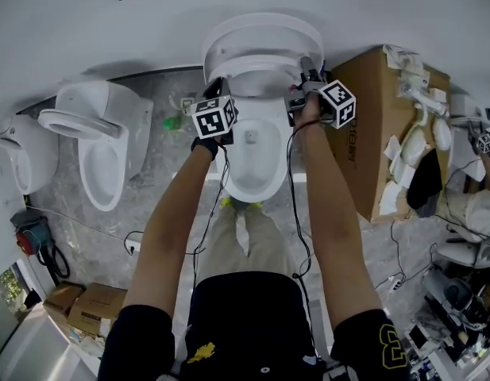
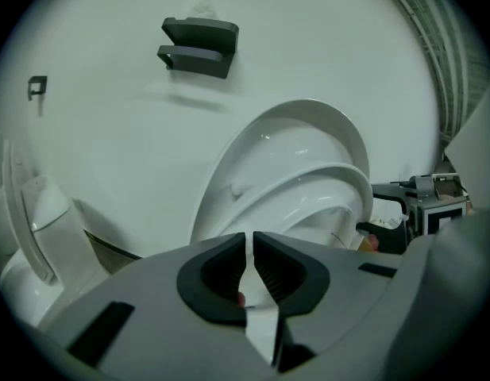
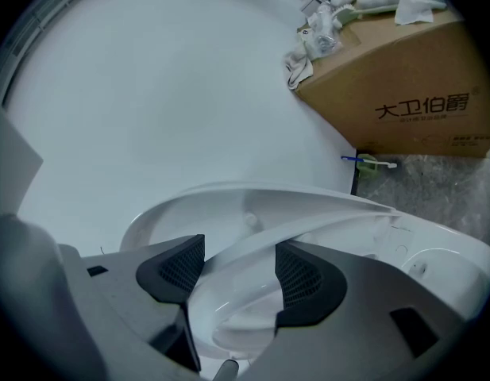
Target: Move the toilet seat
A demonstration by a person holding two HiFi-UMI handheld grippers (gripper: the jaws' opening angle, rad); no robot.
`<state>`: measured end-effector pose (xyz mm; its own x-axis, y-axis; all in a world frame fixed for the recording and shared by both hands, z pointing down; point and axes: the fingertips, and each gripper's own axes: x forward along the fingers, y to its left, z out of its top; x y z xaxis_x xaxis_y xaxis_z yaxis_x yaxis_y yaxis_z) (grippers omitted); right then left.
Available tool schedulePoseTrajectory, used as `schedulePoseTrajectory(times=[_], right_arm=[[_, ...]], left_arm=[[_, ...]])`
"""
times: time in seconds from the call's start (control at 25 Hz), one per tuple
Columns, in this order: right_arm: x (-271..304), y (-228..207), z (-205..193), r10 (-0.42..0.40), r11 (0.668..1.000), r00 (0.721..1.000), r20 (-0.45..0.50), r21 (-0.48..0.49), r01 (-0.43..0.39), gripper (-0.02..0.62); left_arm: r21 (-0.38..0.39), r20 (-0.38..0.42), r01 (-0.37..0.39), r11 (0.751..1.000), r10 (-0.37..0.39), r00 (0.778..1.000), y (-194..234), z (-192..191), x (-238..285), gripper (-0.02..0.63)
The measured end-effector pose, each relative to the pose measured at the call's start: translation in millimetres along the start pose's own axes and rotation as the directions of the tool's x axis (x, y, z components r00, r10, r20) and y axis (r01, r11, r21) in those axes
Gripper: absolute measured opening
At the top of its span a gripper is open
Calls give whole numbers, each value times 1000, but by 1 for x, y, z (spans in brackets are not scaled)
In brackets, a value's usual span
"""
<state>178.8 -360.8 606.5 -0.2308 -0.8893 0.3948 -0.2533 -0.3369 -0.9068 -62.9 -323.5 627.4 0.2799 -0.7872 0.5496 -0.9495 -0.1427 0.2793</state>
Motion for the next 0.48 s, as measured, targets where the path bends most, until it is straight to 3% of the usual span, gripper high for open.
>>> schedulePoseTrajectory(times=[0.48], right_arm=[[16,2,6,-31,999,999,-22,-5,31,301]], left_arm=[[-11,18,13,1000,-13,1000,-7,8,-5,43]])
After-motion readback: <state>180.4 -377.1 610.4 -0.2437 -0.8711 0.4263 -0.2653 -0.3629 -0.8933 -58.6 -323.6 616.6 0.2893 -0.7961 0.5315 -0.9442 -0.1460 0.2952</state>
